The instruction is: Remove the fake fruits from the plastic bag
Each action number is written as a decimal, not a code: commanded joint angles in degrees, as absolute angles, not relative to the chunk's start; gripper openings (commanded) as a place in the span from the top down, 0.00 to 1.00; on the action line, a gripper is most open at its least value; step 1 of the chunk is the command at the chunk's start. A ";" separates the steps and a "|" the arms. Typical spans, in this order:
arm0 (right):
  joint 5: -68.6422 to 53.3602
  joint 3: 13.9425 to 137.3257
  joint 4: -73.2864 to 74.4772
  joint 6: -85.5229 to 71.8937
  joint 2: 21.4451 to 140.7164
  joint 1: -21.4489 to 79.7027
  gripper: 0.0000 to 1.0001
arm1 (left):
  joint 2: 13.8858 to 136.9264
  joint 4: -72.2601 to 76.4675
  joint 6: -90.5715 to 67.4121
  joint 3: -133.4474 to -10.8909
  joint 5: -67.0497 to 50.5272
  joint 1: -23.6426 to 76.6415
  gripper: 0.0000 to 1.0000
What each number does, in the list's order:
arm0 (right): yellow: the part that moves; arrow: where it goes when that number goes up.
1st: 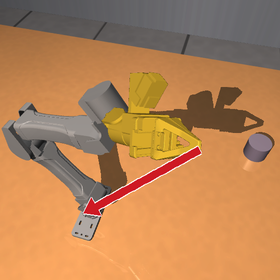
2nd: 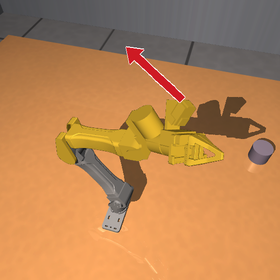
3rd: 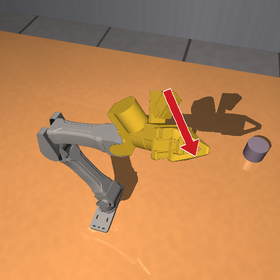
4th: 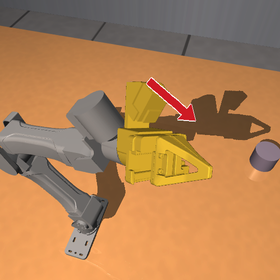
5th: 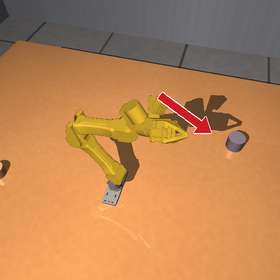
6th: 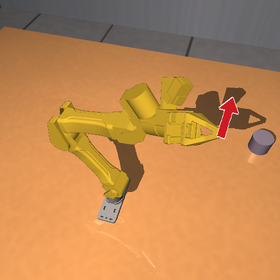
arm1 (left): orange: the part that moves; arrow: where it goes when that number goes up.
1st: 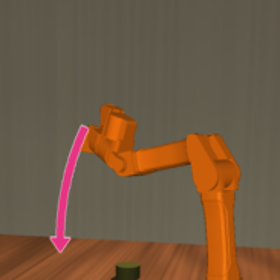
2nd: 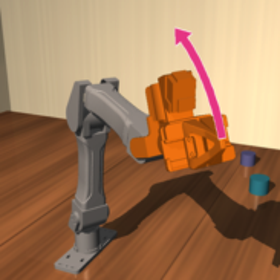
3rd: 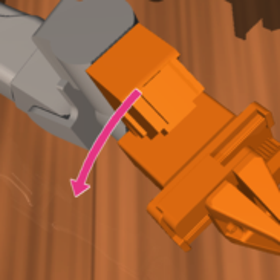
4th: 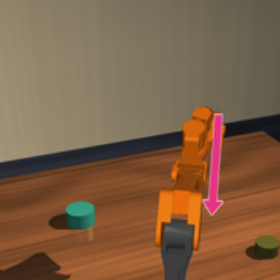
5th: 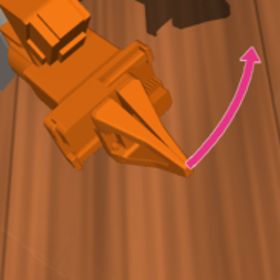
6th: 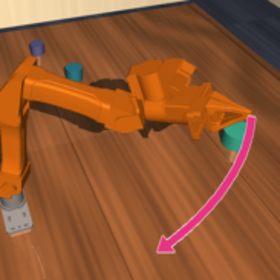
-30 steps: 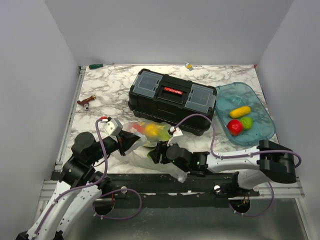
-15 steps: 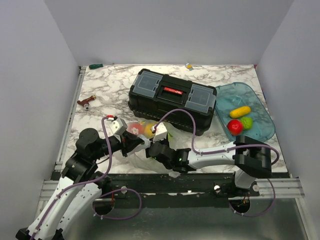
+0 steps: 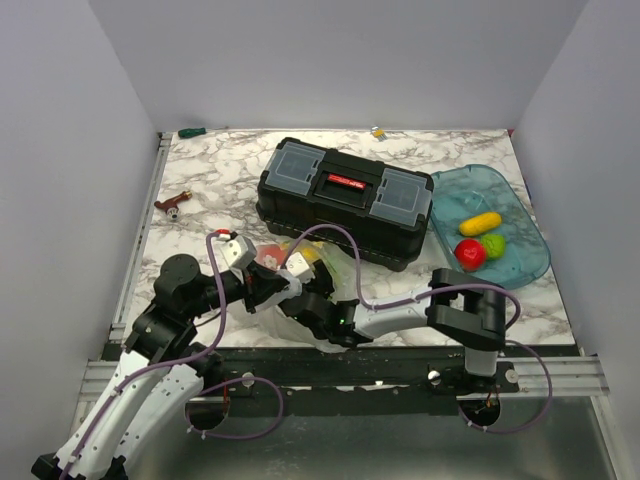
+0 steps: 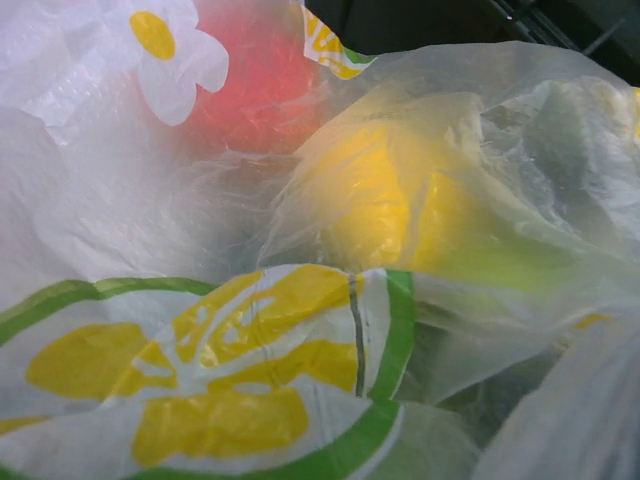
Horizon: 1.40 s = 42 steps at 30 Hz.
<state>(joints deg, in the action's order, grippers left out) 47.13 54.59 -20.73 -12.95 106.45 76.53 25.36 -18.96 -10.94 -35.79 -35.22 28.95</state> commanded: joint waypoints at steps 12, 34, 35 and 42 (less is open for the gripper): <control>49.54 59.22 -24.25 -8.63 115.88 76.22 0.15 | 26.18 -18.49 -10.63 -35.77 -35.64 28.83 1.00; 39.22 55.18 -20.56 -15.13 101.96 75.60 0.73 | 26.08 -20.08 -10.46 -36.69 -32.12 28.74 1.00; 38.27 54.76 -20.00 -15.87 100.92 75.64 0.76 | 25.89 -20.08 -10.46 -36.59 -31.57 28.74 1.00; 31.96 48.23 -18.59 -21.26 92.01 75.67 0.86 | 24.69 -21.67 -10.55 -36.92 -23.91 27.82 1.00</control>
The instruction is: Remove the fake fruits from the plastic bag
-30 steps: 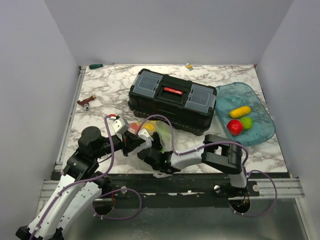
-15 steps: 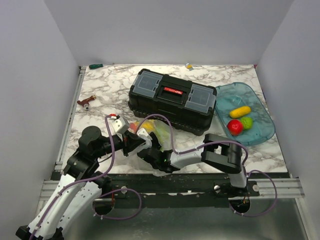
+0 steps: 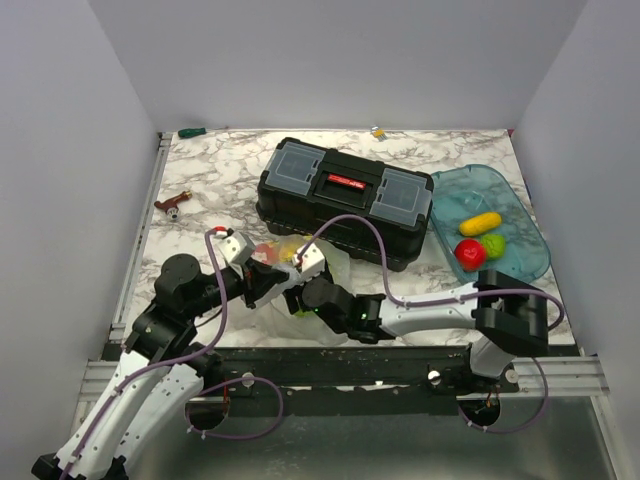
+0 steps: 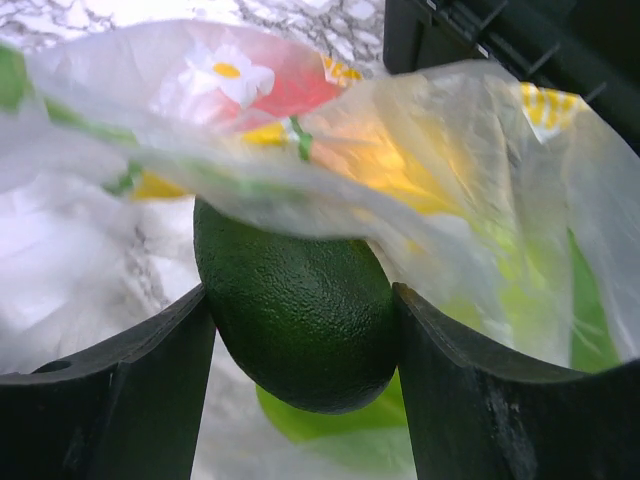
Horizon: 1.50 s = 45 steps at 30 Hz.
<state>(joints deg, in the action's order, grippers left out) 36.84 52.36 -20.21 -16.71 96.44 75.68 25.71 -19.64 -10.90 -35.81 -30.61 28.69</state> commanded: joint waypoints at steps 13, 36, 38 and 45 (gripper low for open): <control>26.79 38.48 -17.09 -24.97 70.51 75.67 0.91 | 25.83 -22.43 -11.01 -37.22 -21.71 25.94 1.00; 60.55 45.51 -1.83 -15.88 51.82 63.15 0.99 | 25.62 -21.97 -11.07 -37.05 -22.93 25.55 1.00; 56.11 46.19 1.80 -19.61 51.27 54.70 0.99 | 25.65 -22.02 -11.09 -37.09 -23.15 25.57 1.00; 49.75 48.51 13.76 -30.08 55.65 28.62 0.99 | 25.31 -21.90 -11.18 -37.04 -23.38 25.58 1.00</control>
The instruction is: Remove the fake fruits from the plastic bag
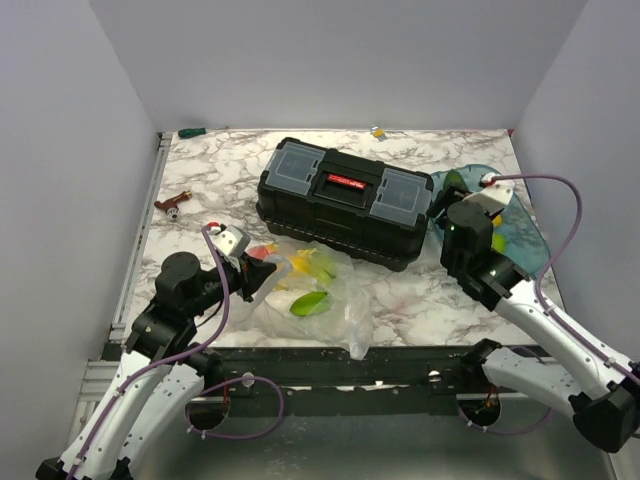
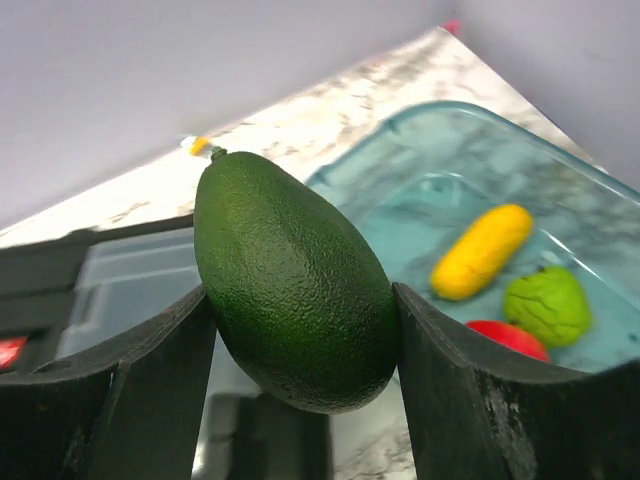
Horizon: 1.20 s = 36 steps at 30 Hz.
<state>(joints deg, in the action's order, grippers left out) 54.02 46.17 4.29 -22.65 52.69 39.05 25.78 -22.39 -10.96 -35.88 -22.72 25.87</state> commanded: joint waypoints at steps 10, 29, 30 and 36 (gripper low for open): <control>42.63 41.83 18.02 -40.97 62.11 1.20 0.99 | 25.11 -21.62 -11.27 -36.84 -23.91 25.56 1.00; 40.81 38.94 16.26 -46.94 73.84 -6.72 0.84 | 25.84 -21.62 -11.19 -36.97 -24.08 25.58 1.00; 40.51 38.94 16.26 -46.99 74.15 -6.71 0.82 | 25.75 -21.67 -11.20 -36.91 -24.10 25.55 1.00; 38.71 38.42 14.74 -44.41 73.95 -6.74 0.64 | 25.16 -21.63 -11.24 -36.84 -24.26 25.58 1.00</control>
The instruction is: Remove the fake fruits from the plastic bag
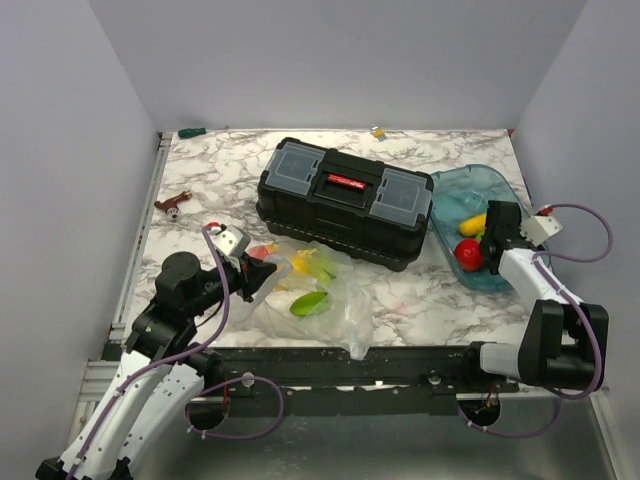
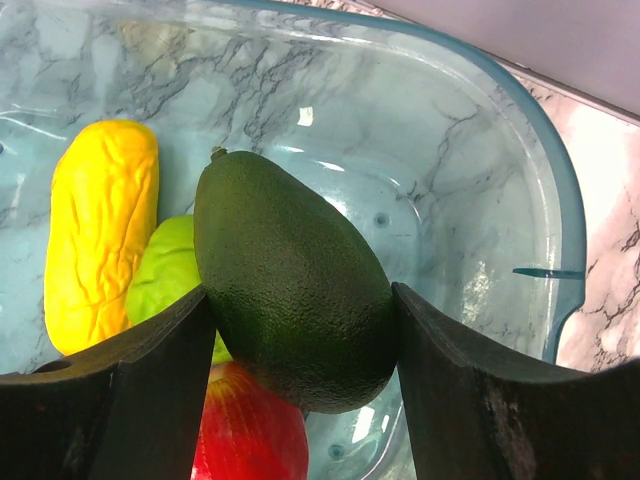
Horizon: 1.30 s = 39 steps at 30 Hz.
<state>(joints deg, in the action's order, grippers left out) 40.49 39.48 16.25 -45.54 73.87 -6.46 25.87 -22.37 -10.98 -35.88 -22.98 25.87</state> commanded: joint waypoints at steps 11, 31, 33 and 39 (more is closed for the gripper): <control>32.87 37.36 11.86 -37.91 68.33 -6.75 0.22 | 25.09 -21.33 -11.34 -36.78 -24.83 25.52 1.00; -5.43 41.75 14.89 -32.42 50.47 -6.38 0.16 | 24.93 -21.22 -11.61 -36.74 -25.69 25.58 1.00; -10.23 42.12 13.98 -33.70 47.79 -5.21 0.16 | 24.92 -21.19 -11.60 -36.80 -25.51 25.58 1.00; -19.54 45.03 12.05 -34.74 47.01 5.63 0.16 | 25.18 -21.16 -11.62 -36.90 -25.95 25.55 1.00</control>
<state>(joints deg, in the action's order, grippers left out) -8.64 41.85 13.15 -33.98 46.48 -1.45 25.50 -22.33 -11.20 -35.88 -24.27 25.87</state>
